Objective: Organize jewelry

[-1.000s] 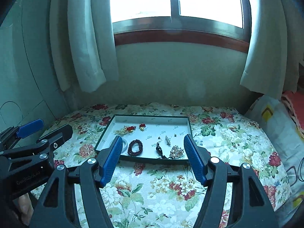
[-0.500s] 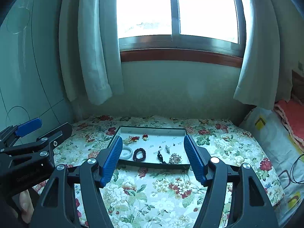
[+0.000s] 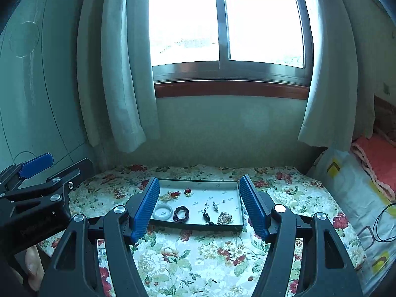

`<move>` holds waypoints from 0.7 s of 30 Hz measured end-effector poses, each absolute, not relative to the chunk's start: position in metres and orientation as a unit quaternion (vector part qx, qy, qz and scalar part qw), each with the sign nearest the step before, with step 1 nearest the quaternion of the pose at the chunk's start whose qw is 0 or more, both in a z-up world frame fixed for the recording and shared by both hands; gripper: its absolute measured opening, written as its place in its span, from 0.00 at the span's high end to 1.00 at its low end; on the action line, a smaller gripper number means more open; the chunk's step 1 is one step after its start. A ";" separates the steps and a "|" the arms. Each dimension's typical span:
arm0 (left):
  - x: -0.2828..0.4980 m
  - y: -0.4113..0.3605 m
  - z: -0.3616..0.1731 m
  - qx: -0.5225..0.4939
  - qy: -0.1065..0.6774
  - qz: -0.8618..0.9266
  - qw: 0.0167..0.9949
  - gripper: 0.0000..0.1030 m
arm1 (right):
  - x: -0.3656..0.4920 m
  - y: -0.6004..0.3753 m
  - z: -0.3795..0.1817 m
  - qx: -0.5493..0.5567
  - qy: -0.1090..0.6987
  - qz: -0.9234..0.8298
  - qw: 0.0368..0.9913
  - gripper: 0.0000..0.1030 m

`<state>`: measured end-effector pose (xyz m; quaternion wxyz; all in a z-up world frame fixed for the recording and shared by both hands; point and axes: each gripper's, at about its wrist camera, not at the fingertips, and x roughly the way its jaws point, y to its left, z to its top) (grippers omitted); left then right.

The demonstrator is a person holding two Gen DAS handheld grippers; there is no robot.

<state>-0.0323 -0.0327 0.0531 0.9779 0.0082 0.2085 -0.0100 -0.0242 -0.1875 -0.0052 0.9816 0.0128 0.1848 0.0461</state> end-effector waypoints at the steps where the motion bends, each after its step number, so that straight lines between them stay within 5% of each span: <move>1: -0.032 -0.033 0.054 0.008 0.207 -0.009 0.978 0.11 | -0.024 -0.187 -0.004 0.013 0.184 0.046 0.982 0.36; 21: -0.026 -0.026 0.055 0.002 0.212 -0.004 0.977 0.10 | -0.022 -0.184 0.002 0.006 0.180 0.044 0.983 0.36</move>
